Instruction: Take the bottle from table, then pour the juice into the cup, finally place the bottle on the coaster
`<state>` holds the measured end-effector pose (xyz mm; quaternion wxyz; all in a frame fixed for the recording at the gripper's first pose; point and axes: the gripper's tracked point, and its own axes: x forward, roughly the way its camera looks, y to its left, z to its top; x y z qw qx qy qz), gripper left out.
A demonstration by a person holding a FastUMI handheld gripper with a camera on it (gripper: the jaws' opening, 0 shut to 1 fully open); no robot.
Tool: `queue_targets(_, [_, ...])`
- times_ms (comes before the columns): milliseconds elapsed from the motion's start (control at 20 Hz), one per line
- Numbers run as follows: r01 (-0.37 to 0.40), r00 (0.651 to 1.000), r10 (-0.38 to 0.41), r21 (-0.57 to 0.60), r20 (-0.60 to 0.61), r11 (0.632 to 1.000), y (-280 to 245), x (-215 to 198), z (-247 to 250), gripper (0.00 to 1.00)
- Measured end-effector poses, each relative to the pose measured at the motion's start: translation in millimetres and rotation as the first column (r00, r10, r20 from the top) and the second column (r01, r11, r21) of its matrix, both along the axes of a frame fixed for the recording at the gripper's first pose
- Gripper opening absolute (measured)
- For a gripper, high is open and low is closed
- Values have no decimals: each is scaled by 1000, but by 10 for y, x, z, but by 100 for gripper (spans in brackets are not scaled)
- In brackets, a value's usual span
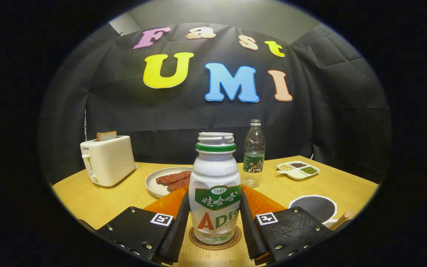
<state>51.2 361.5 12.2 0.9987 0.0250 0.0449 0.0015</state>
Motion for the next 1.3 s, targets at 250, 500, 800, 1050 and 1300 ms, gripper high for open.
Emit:
queue_targets(250, [7, 1000, -7, 11, 3, 1000, -25, 17, -14, 68])
queue_targets(500, [-62, 998, 62, 3, 29, 998, 106, -32, 136, 98])
queue_targets(800, [-95, 995, 95, 8, 25, 995, 6, -341, 500, 98])
queue_targets(1050, [-104, 991, 102, 29, 86, 994, -319, -771, 1175, 98])
queue_targets(1300, [-33, 988, 31, 9, 149, 999, -787, -1155, 1799, 98])
